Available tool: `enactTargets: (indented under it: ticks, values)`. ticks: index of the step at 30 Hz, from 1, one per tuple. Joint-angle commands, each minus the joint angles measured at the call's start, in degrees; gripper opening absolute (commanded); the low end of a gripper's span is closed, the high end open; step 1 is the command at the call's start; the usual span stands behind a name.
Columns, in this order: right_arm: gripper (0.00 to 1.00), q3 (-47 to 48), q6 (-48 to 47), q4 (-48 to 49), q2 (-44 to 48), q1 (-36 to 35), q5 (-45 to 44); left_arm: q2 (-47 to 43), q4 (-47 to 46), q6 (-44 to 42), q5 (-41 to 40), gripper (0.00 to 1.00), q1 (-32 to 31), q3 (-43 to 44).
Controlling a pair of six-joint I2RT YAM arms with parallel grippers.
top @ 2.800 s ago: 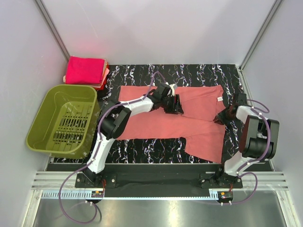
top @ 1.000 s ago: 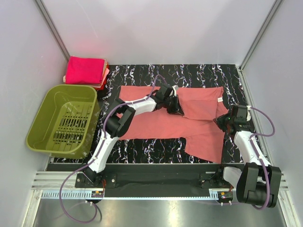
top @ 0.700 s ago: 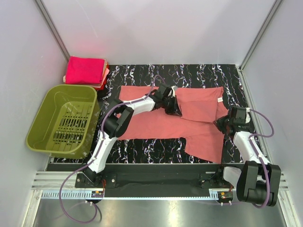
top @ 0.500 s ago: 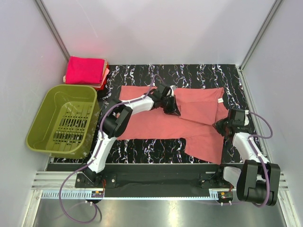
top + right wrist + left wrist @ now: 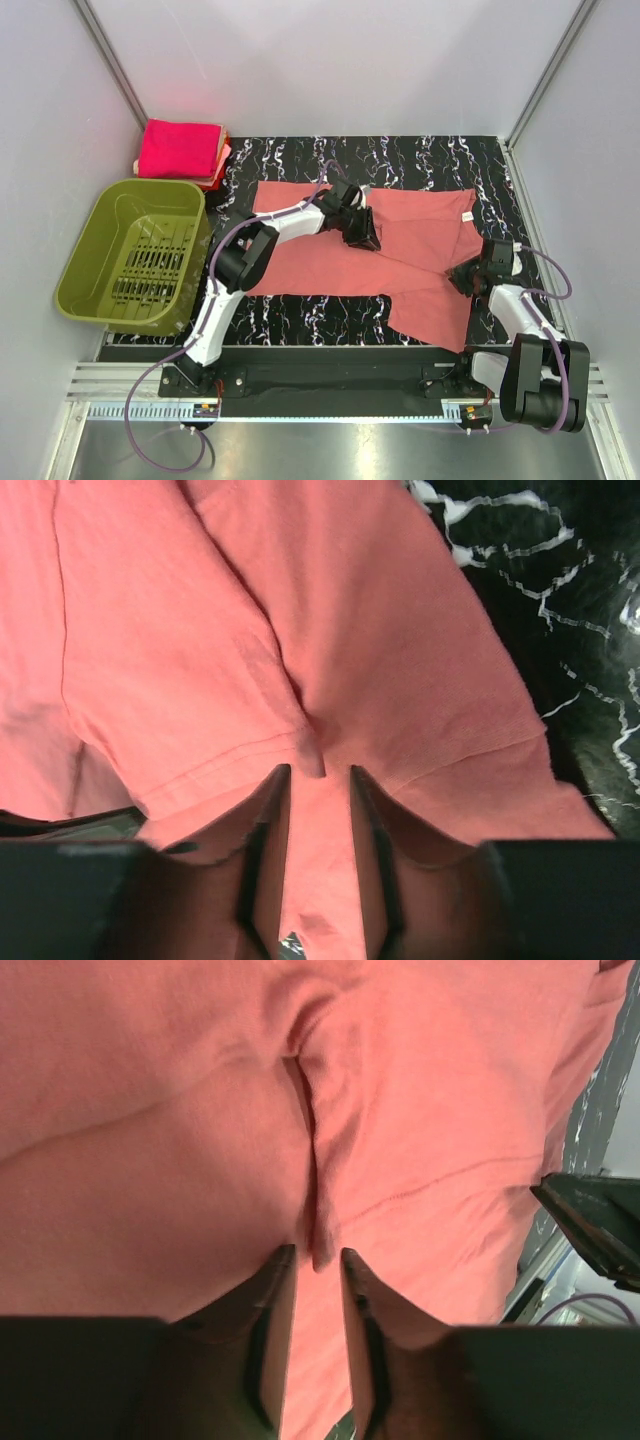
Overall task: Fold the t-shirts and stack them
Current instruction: Fold the tshirt
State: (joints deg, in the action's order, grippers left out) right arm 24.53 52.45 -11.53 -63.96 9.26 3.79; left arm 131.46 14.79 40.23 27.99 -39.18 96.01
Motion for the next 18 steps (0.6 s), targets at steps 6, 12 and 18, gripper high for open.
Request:
enactTargets:
  ticks: [6,12,18]
  values:
    - [0.46,17.8,-12.1,-6.5,-4.0,0.0,-3.9,-10.2,3.8,-4.4,-0.7,0.34,4.0,2.3]
    - [0.47,36.4,-24.0,-10.4,-24.3,2.6,3.7,-8.7,4.7,-7.2,-2.4,0.36,10.9,5.8]
    - [0.51,45.0,-31.9,-4.4,-36.8,6.8,13.1,-2.5,5.2,-7.8,-0.7,0.37,17.7,10.9]
